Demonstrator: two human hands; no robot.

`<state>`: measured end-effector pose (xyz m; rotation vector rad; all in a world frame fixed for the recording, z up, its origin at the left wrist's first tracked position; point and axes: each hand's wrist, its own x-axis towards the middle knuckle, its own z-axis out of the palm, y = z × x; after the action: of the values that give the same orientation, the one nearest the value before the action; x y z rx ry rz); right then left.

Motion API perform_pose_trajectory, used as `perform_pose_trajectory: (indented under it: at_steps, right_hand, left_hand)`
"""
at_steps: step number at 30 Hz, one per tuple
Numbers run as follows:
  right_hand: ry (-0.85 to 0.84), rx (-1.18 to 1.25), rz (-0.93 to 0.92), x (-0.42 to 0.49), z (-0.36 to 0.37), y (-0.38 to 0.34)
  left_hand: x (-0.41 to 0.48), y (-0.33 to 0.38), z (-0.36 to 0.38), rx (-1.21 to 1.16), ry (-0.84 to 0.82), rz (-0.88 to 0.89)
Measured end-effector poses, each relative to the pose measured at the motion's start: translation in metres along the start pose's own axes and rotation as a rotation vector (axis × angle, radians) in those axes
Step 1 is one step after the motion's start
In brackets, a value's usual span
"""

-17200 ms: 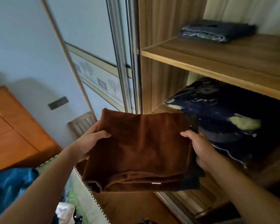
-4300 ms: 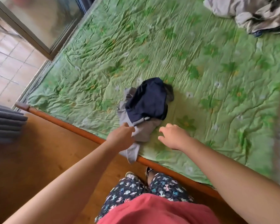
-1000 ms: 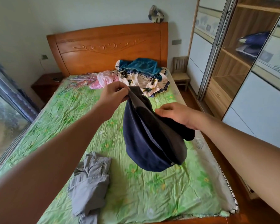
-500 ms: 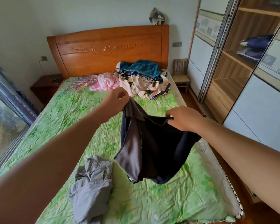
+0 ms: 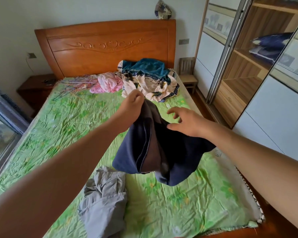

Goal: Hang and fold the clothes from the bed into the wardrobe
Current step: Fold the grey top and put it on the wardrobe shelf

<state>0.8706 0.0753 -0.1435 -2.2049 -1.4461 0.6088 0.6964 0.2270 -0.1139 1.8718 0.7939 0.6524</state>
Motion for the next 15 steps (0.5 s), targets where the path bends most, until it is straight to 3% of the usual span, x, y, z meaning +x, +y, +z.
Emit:
perform_pose_trajectory:
  at_steps: [3, 9, 12, 15]
  right_hand:
    - [0.086, 0.246, -0.119, 0.008, 0.024, -0.039]
    - [0.312, 0.405, -0.156, 0.026, 0.032, -0.065]
    - [0.447, 0.496, -0.159, 0.035, 0.026, -0.073]
    - [0.544, 0.597, -0.151, 0.044, 0.012, -0.081]
  left_hand:
    - [0.003, 0.003, 0.0, -0.028, -0.063, 0.102]
    - [0.005, 0.005, -0.015, -0.136, -0.149, 0.203]
    - [0.004, -0.013, -0.027, -0.246, -0.232, 0.152]
    - [-0.007, -0.059, -0.034, -0.367, -0.471, -0.006]
